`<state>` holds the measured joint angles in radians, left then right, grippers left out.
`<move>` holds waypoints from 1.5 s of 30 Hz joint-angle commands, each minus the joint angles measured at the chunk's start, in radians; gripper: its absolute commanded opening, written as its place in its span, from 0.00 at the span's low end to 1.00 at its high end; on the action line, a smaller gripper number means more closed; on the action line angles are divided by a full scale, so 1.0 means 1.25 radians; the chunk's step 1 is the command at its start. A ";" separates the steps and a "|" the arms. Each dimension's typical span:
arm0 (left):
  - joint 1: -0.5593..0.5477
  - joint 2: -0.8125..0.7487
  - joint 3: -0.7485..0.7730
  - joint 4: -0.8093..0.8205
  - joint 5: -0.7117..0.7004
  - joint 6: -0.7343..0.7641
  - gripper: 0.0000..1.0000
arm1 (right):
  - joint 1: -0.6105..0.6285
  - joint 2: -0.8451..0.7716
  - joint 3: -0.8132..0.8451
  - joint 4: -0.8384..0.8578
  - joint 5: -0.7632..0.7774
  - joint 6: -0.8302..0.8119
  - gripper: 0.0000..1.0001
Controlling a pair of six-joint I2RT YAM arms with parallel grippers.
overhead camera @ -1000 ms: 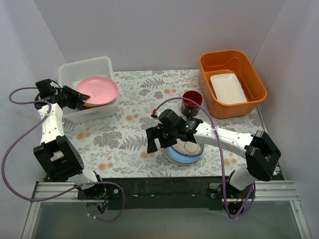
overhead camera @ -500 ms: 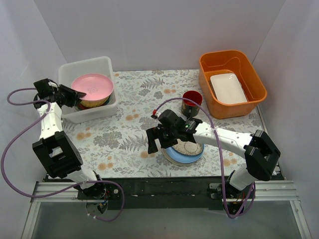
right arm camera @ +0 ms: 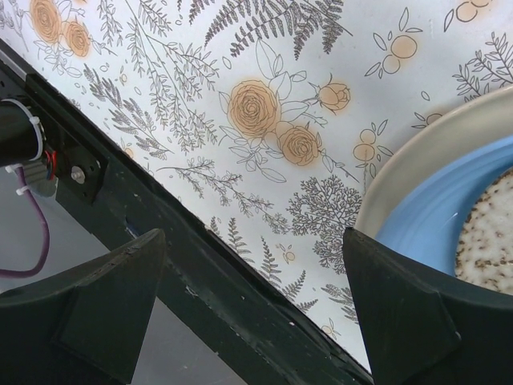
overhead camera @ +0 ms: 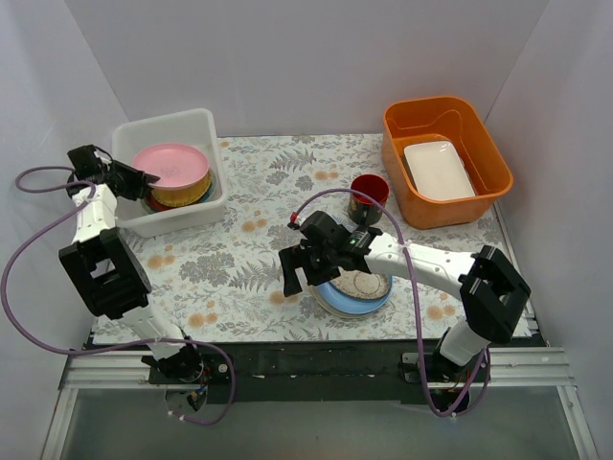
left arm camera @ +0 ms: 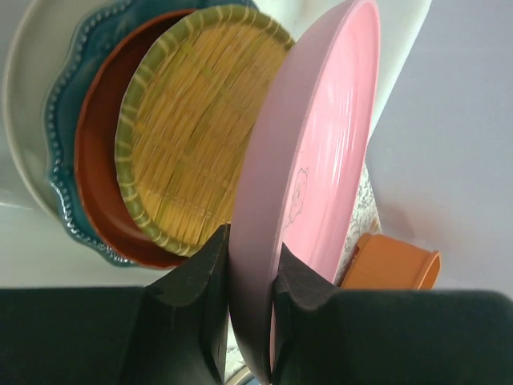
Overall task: Place the plates into the plastic bin on the countertop
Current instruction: Place the plate in the plastic bin.
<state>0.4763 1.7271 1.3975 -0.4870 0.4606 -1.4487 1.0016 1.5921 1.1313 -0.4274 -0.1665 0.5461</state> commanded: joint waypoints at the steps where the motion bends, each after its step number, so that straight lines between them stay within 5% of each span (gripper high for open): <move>1: 0.004 0.016 0.070 0.026 -0.003 -0.009 0.00 | -0.001 0.003 0.030 -0.015 0.004 -0.012 0.98; 17: -0.050 0.084 0.116 0.010 -0.073 0.045 0.00 | -0.018 -0.028 -0.007 -0.016 0.014 -0.009 0.98; 19: -0.062 0.095 0.134 -0.006 -0.084 0.061 0.06 | -0.020 -0.026 -0.007 -0.015 0.013 -0.010 0.98; 26: -0.079 0.103 0.136 -0.030 -0.082 0.081 0.76 | -0.024 -0.028 -0.015 -0.014 0.014 -0.010 0.98; 28: -0.083 0.085 0.130 -0.035 -0.111 0.083 0.85 | -0.023 -0.027 -0.014 -0.015 0.010 -0.010 0.98; 34: -0.091 0.017 0.148 -0.071 -0.241 0.119 0.98 | -0.026 -0.034 -0.015 -0.015 0.013 -0.010 0.98; 45: -0.095 -0.078 0.130 -0.110 -0.316 0.145 0.98 | -0.026 -0.051 -0.025 -0.011 0.008 -0.007 0.98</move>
<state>0.3622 1.7260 1.5532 -0.6090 0.1093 -1.2938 0.9752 1.5795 1.1137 -0.4530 -0.1593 0.5457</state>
